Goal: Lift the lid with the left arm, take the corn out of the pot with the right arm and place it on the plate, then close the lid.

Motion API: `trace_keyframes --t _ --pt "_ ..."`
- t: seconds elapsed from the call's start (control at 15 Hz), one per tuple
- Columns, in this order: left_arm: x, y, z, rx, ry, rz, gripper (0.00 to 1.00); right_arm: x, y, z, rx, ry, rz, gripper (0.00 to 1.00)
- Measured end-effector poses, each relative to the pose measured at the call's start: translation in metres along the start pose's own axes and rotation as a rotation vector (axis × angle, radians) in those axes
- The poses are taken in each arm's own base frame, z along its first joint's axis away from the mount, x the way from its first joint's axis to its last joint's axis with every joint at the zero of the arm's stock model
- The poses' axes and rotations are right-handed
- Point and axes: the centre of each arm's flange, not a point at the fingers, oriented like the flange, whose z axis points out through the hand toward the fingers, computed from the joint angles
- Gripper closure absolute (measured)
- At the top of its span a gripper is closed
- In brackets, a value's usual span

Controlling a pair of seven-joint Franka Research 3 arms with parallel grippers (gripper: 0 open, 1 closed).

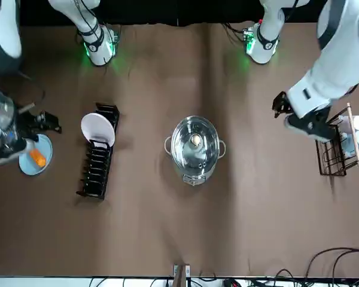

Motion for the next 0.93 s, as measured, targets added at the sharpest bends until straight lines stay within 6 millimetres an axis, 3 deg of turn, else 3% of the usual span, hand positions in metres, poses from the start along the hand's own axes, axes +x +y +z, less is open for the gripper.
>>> trace_keyframes --t 0.33,0.93 --pt "-0.015 -0.001 -0.024 -0.008 0.039 -0.138 0.00 -0.025 -0.031 -0.036 -0.051 0.046 0.105 0.00" --pt "-0.016 -0.017 -0.023 -0.009 0.038 -0.179 0.00 -0.072 -0.028 -0.032 -0.076 0.163 0.113 0.00"
